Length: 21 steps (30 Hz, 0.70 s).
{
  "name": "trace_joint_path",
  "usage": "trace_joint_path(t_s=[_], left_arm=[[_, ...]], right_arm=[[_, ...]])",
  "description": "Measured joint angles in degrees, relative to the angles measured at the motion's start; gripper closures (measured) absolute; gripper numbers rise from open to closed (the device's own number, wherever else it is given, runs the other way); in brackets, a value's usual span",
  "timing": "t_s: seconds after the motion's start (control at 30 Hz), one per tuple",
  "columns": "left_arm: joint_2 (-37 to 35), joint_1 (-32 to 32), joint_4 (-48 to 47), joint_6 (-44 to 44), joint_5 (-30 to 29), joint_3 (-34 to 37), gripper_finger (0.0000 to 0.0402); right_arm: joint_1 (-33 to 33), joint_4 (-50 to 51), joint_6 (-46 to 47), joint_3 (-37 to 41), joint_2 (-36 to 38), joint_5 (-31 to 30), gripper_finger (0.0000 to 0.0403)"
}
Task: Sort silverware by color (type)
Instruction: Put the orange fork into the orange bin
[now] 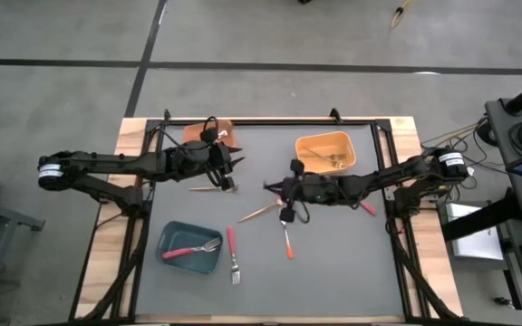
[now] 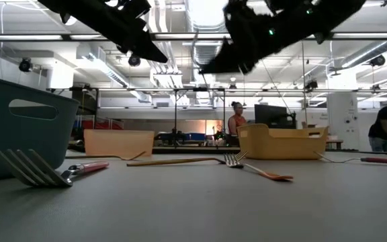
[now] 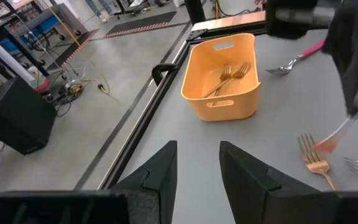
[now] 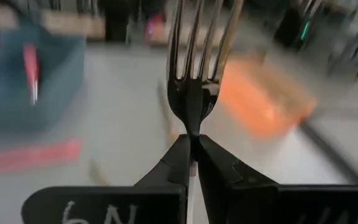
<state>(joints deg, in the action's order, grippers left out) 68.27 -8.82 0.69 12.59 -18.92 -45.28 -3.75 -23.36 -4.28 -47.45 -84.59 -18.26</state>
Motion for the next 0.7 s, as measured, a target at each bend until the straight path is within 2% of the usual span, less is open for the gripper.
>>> trace_joint_path(t_s=[0.07, 0.2, 0.33, 0.47, 0.57, 0.7], left_arm=[[0.00, 0.00, 0.02, -0.76, 0.00, 0.00, 0.0299], [0.00, 0.40, -0.21, -5.00, 0.00, 0.00, 0.0299], [0.00, 2.03, -0.57, -11.50, 1.40, 0.58, 0.0299], [0.04, 5.98, 0.30, -14.44, 1.46, 1.18, 0.0299], [0.03, 9.95, 3.13, -14.08, -0.56, 1.31, 0.0302], [0.02, 15.32, 4.37, -12.49, -7.15, 1.81, 0.0312]], right_arm=[[0.00, -7.68, -2.22, 1.05, -0.16, -0.84, 0.0391], [0.00, -16.75, -4.63, 1.78, -0.67, -4.14, 0.0391], [0.00, -21.13, -3.42, 1.76, -0.87, -5.86, 0.0391], [-0.36, -23.02, -2.33, 1.78, -1.08, -6.00, 0.0391], [-0.57, -25.95, -2.12, 2.47, -1.08, -5.85, 0.0391], [-0.50, -34.96, -1.18, 5.06, -1.91, -5.97, 0.0391]])
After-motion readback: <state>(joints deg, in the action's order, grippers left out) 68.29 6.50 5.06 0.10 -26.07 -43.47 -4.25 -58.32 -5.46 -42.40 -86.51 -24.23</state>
